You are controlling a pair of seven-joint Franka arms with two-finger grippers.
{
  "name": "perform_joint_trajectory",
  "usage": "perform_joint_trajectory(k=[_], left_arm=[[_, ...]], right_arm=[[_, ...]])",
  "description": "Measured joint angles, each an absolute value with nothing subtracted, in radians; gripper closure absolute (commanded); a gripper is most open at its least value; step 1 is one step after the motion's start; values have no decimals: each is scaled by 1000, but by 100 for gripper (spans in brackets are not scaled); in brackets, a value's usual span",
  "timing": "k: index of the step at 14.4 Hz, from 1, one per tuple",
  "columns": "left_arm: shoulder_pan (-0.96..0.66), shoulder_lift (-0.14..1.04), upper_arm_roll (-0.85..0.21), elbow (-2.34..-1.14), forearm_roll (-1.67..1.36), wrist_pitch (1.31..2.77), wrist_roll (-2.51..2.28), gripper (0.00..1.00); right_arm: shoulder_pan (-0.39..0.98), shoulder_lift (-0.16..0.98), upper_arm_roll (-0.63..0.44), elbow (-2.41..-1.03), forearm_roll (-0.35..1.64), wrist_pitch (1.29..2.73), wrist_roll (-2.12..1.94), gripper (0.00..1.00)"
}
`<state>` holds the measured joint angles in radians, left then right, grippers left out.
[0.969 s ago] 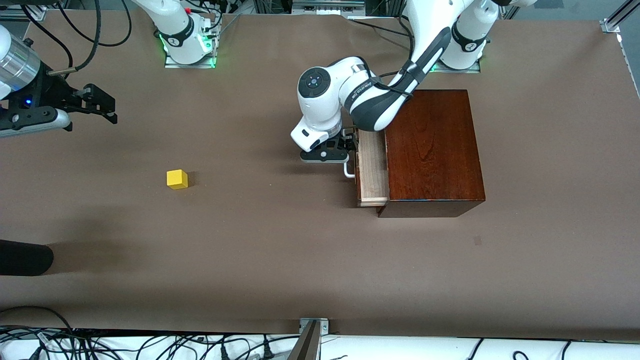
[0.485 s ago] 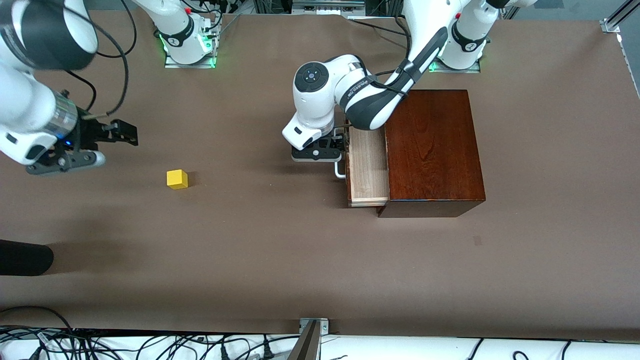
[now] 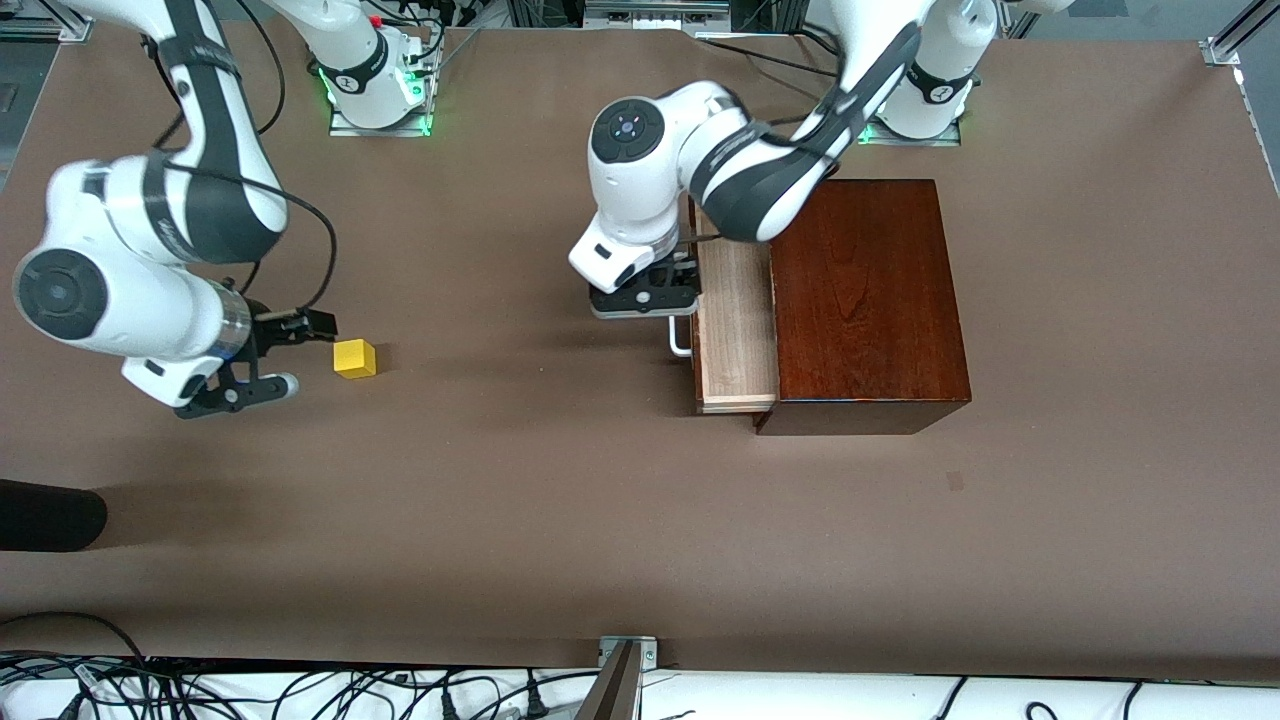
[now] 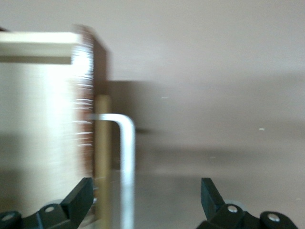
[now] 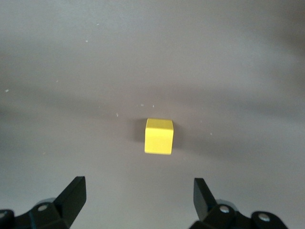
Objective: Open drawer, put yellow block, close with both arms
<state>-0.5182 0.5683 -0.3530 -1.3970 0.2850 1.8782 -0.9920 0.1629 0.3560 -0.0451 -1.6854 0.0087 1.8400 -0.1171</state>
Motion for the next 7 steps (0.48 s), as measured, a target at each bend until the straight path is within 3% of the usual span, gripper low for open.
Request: perform_joint_trajectory(k=[7], left_arm=[[-262,359,-345,-1393,260,1543,-667,0]], right_arm=[[163,358,-46,-2045,9,2354,-117,0]])
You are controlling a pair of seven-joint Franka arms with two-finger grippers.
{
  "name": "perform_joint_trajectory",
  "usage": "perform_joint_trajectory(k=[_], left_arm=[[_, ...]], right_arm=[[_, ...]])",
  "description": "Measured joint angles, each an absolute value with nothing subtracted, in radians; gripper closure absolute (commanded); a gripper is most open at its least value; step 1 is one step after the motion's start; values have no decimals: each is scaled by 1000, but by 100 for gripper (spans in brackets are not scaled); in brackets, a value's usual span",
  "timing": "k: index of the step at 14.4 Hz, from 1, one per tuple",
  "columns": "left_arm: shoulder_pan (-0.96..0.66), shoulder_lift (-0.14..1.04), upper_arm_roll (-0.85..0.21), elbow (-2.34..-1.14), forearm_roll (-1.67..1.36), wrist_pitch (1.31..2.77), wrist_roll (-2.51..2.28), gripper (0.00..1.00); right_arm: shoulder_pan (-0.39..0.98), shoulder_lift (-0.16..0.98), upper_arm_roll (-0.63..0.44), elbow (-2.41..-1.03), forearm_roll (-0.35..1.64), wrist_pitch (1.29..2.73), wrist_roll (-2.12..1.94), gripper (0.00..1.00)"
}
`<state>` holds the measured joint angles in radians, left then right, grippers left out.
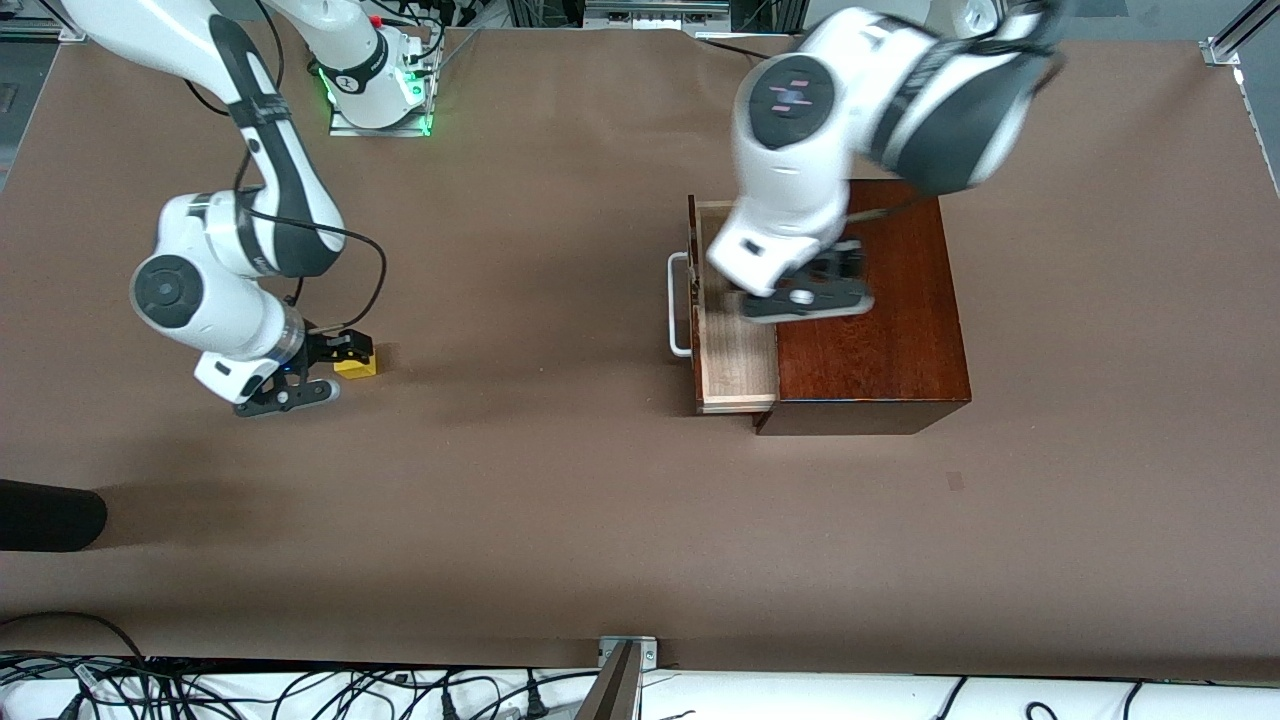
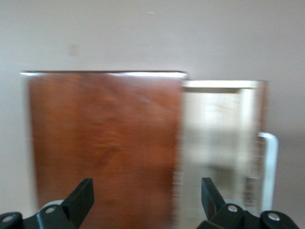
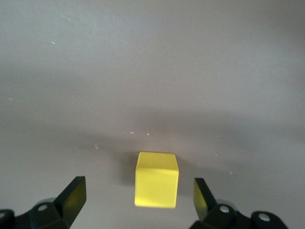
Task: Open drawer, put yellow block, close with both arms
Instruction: 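Grasp the yellow cube with the right gripper while the left gripper withdraws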
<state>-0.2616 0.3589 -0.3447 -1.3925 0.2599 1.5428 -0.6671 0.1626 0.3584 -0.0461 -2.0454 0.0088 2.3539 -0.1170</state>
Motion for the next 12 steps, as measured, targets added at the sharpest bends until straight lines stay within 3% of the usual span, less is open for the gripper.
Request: perform_joint_trajectory(k=[2,6,9,10,11,12], left_arm=[[-178,334,-343,-1393,257,1523,-534,0],[-13,289,-319,-1392,170,1511,-232,0],[17,226,-179,-1397,65,1503,-72,0],[17,204,-133,-1404,20,1502,-55,0],[17,181,-86,-1415,-26,1503,-50,0],[17,157,-44,-1429,-62,1507,-46,0]], right_arm=[[162,360,-47,-2125,9,2454,-117,0],[162,363,-50,-2164,9,2503,-117,0],[160,388,-53,-2187,9,2580,-117,0],[159,399,-54,-2198,9,2608,-117,4],[159,409,-54,-2207,9,2627,-117,15],[159,417,-55,-2211,9,2638,-117,37]])
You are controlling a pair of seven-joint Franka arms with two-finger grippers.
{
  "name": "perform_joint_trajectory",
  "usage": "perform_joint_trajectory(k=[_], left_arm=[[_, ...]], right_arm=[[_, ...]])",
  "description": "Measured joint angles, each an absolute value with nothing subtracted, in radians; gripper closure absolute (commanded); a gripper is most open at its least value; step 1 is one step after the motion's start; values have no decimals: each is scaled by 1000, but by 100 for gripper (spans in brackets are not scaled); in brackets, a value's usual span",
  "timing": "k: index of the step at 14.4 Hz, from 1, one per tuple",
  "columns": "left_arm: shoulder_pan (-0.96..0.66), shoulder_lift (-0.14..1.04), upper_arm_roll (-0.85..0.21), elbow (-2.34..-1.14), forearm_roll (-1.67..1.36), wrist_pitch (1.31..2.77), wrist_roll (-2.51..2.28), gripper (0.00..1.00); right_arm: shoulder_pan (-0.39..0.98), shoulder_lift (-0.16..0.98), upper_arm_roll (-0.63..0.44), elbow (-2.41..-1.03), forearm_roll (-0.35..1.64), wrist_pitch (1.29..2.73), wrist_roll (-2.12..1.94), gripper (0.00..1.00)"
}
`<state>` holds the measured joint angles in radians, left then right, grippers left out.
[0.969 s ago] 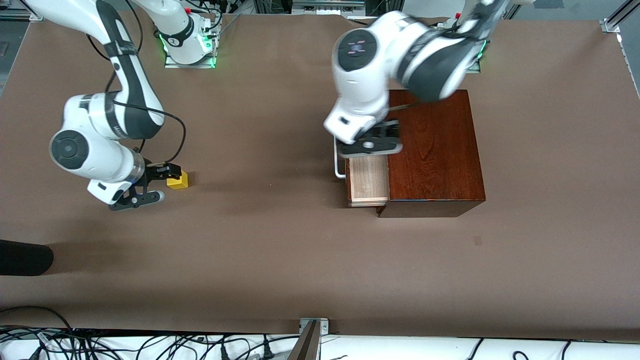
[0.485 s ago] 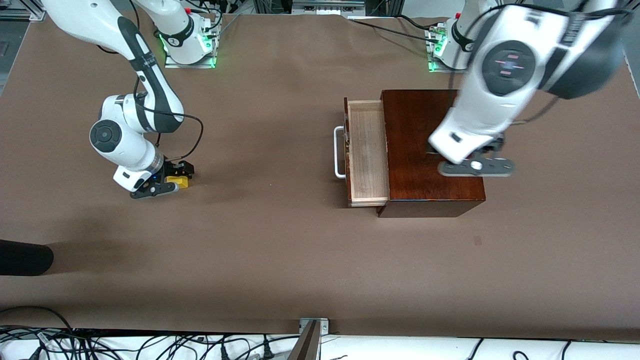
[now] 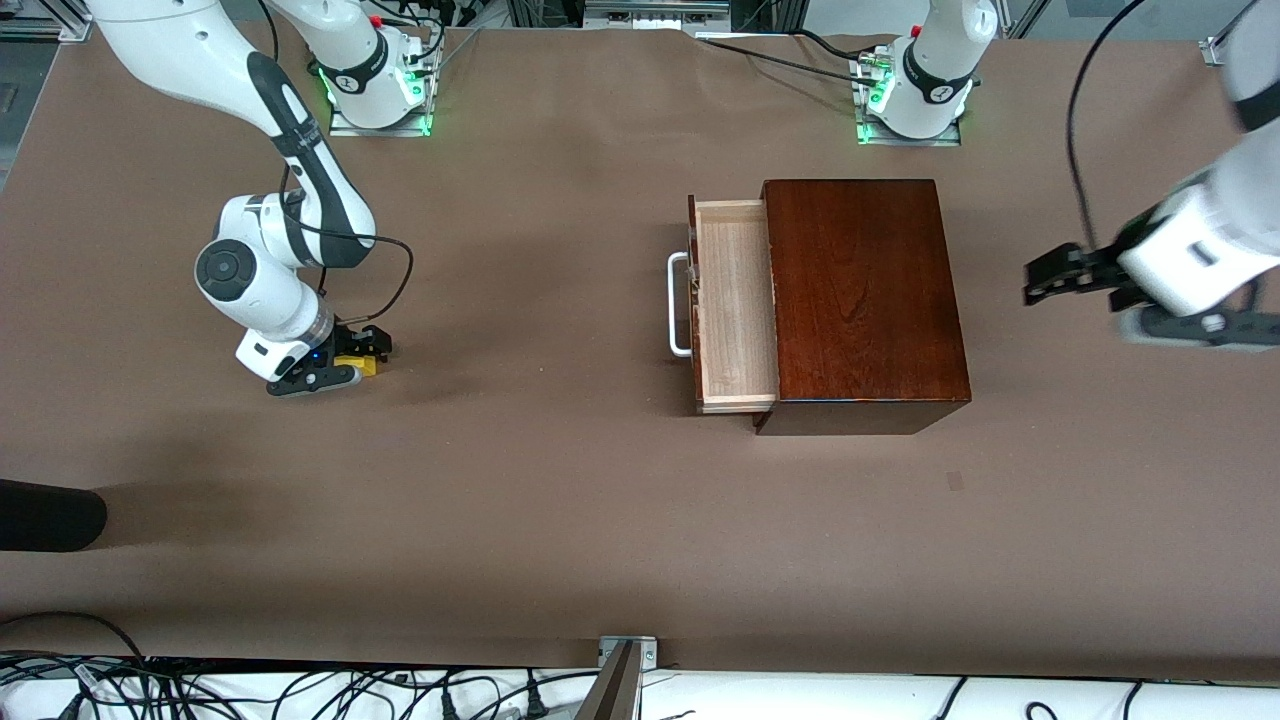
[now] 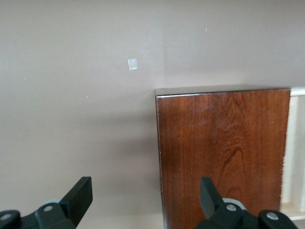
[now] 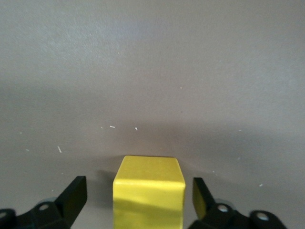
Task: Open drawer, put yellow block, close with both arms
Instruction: 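Grasp the yellow cube with the right gripper while the left gripper withdraws, then carry the yellow cube with the right gripper over the open drawer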
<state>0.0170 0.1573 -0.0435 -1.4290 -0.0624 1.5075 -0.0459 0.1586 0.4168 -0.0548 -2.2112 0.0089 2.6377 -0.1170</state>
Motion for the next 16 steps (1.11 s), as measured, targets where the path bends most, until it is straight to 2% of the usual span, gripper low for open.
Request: perform_joint_trajectory(k=[1,3,10,13,16], left_arm=[[17,134,-12,-1444,-79,1517,-36,0],[6,94,6,-1477,-17,1533,-22,0],[-19,-13,10,-1628,52,1554,-9,0],[-19,-17,10,-1629,50,1558,-8,0],[-19,-17,9,-1629,49,1558,-7,0]], right_arm=[[158,421,-56,-2212,9,2641,-117,65],[158,422,-58,-2212,9,2644,-127,100],[151,378,-58,-2189,9,2613,-187,100],[151,317,-25,-2112,9,2449,-216,100],[159,288,72,-1946,9,2223,-219,100]])
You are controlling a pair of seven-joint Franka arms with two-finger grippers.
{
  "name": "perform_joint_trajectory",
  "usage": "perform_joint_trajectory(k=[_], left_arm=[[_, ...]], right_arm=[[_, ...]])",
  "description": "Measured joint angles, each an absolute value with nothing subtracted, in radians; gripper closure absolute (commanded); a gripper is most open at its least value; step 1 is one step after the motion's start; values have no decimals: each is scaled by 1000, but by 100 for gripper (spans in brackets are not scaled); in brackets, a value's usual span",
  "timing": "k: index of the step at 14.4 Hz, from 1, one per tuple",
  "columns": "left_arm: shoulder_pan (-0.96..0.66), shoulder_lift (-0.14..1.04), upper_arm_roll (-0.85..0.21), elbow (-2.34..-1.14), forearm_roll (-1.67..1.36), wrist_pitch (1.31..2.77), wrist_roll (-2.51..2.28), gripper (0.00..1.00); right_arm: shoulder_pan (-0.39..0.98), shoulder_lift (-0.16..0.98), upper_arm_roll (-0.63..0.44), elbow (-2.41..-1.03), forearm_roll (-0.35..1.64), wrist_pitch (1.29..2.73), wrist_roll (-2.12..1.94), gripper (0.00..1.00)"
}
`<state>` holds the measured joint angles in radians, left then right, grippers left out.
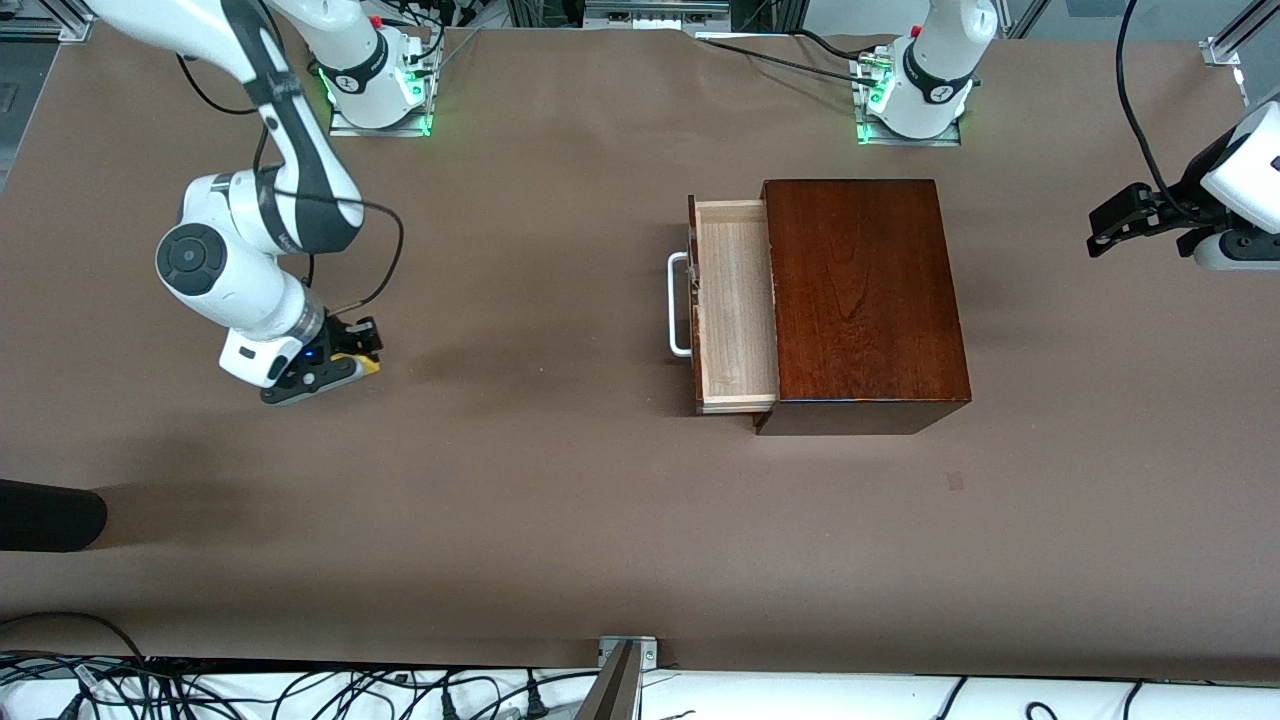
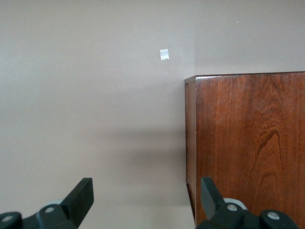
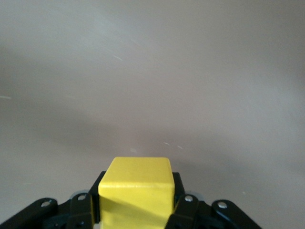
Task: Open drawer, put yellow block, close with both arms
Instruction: 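Carry the yellow cube with the right gripper over the open drawer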
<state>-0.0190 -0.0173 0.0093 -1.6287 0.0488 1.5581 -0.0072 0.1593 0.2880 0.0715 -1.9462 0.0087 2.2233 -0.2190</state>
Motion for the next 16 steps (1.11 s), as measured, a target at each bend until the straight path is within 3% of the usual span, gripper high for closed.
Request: perform_joint_trajectory(k=[3,6,16], left_arm=[[-19,-17,8,-1629,49,1560,-1,0],[-20,-17,6,-1628,48,1566,3,0],[-20,-17,4,-1627,48,1568,5,0]], right_arm=[[218,293,152,-1806,9,2124,-219,100],[341,329,165,-1707,9,2099,-219,100],[758,597,168,-1241,-124,2006,-228,100]])
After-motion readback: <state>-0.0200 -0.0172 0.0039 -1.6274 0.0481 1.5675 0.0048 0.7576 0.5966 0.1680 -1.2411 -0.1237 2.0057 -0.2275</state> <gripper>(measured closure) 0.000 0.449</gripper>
